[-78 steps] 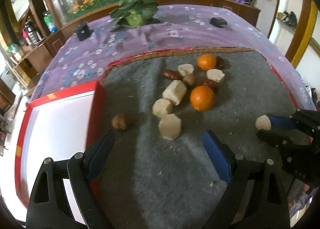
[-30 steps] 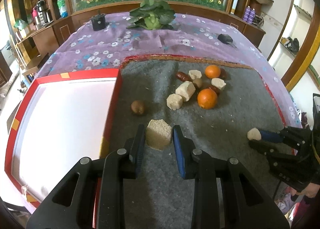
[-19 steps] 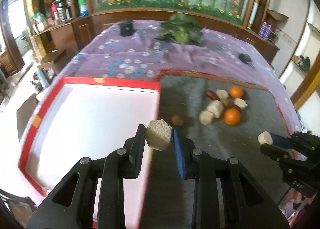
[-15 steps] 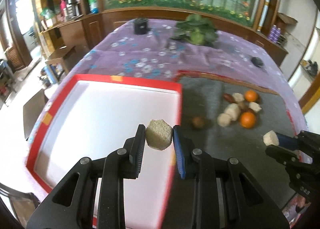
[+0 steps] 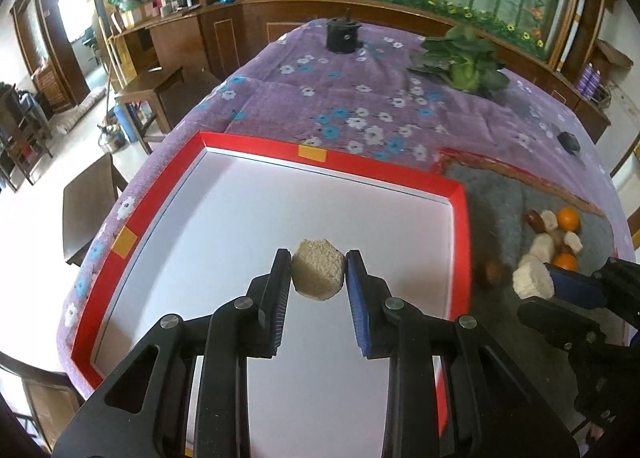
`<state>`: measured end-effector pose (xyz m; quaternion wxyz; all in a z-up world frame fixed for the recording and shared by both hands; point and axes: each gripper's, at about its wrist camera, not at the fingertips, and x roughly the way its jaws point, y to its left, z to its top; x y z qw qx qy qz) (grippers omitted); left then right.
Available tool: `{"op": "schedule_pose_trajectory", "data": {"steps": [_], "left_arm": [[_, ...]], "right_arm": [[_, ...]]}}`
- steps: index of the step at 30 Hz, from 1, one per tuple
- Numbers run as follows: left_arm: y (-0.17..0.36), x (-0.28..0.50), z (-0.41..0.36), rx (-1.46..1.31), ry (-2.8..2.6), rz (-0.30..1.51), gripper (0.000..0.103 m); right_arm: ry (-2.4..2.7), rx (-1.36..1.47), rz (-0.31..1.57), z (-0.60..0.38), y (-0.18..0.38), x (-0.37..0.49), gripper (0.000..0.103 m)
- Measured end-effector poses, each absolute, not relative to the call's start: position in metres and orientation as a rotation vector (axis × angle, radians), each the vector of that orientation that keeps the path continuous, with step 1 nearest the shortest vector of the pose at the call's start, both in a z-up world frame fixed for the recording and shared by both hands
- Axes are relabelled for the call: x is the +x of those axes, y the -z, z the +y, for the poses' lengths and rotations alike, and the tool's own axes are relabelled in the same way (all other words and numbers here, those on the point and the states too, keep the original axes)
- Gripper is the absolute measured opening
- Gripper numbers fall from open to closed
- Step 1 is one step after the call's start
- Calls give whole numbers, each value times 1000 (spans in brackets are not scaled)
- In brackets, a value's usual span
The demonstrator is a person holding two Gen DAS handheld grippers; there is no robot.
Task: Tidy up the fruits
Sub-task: 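Carry both cakes into the white tray and open both tools, then grasp a brown kiwi from the mat with the left tool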
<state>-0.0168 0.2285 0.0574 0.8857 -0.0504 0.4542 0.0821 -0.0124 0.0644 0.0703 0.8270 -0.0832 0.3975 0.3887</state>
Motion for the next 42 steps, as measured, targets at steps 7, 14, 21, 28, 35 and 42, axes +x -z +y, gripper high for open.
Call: {"op": "schedule_pose_trajectory", "data": {"steps": [7, 14, 21, 28, 35, 42], "left_arm": [[-40, 7, 246, -117, -216, 989, 27], [-29, 26, 262, -145, -258, 1009, 27], [-21, 34, 265, -153, -298, 1028, 27], [-19, 28, 266, -157, -323, 1019, 57], [-34, 12, 255, -142, -324, 977, 57], [-54, -11, 230, -122, -277, 928, 57]], "right_arm": [[-849, -196, 889, 107, -57, 16, 24], [-827, -236, 927, 130, -38, 40, 24], [-809, -299, 933, 148, -24, 47, 24], [-821, -253, 938, 137, -28, 43, 30], [-821, -182, 899, 108, -52, 24, 31], [-794, -139, 880, 73, -64, 0, 36]]}}
